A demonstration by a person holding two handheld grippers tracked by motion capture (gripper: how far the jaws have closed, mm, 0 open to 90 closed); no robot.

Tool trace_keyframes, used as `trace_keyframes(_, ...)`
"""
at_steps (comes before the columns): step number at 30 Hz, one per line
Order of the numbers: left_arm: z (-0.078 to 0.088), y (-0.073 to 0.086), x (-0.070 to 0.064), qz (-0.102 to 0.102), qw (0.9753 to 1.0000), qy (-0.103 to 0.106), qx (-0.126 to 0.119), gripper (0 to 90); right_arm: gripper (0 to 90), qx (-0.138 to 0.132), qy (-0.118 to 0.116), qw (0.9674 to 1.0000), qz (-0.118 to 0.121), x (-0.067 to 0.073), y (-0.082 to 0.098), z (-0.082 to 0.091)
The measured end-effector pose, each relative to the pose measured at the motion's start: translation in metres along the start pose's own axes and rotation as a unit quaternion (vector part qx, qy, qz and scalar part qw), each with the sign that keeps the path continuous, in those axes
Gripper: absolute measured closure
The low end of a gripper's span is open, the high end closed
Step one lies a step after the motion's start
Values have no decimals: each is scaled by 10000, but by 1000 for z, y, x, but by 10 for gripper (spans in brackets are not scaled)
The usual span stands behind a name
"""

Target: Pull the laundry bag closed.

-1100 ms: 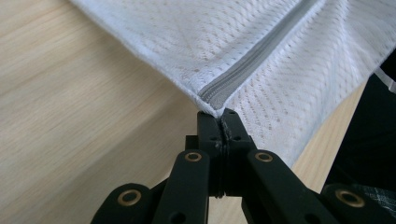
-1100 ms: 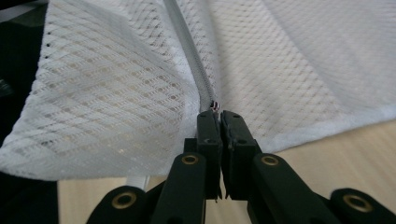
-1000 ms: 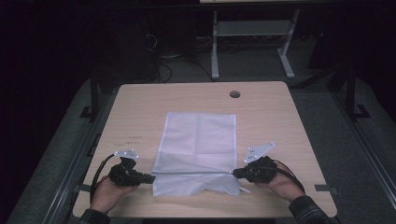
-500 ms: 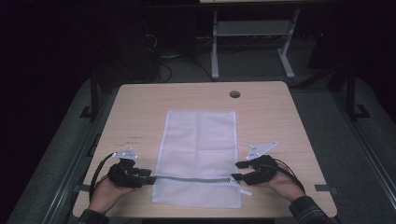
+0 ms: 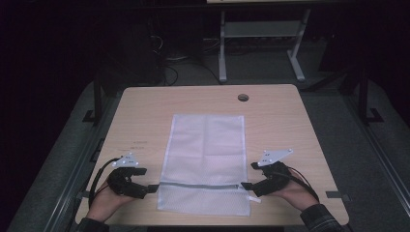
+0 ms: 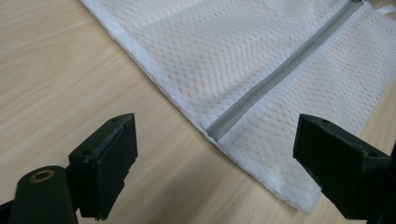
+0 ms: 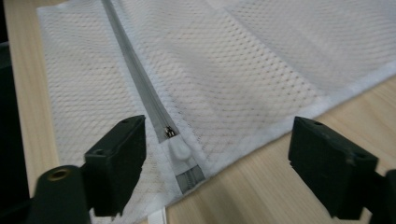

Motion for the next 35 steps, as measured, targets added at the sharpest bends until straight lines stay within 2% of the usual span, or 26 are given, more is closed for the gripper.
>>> trace_keyframes(7,4,5,3,-48,9999,-108,29,129,133,-77,297,9993,-220,-6,9,13)
trace_keyframes(10,5,8,6,-57,9999,-145,1,130,108,-94,543,9978,-357,-12,18,24)
trace_keyframes(15,8,12,11,-133,9996,-266,-11,129,103,-136,752,9954,-583,-20,32,38)
trace_keyframes(18,9,13,14,-205,9993,-319,-30,130,102,-77,876,9944,-590,-28,40,41)
trace_keyframes(19,9,13,14,-205,9993,-319,-30,130,102,-76,892,9941,-606,-32,43,41)
trace_keyframes(20,8,17,18,-231,9987,-438,76,130,103,-60,924,9936,-640,-35,46,40)
trace_keyframes(22,8,19,22,-275,9981,-528,144,130,102,-9,974,9928,-692,-40,50,39)
trace_keyframes(24,9,20,25,-221,9981,-571,83,130,103,-8,1026,9923,-698,-44,52,39)
trace_keyframes(29,11,22,31,-172,9977,-662,14,130,105,-115,1097,9916,-675,-46,50,42)
trace_keyframes(35,11,23,33,-160,9975,-685,34,130,105,-84,1089,9917,-675,-46,50,41)
Point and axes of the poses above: each handheld gripper's, and its own axes: z roughly backward along the jaws, y roughly out of its underside, x roughly to its left, the point moved 5 cm from there along -z, roughly forward along the jaws, and after that the axes turned 2 degrees about -x, right-handed, at the moved point
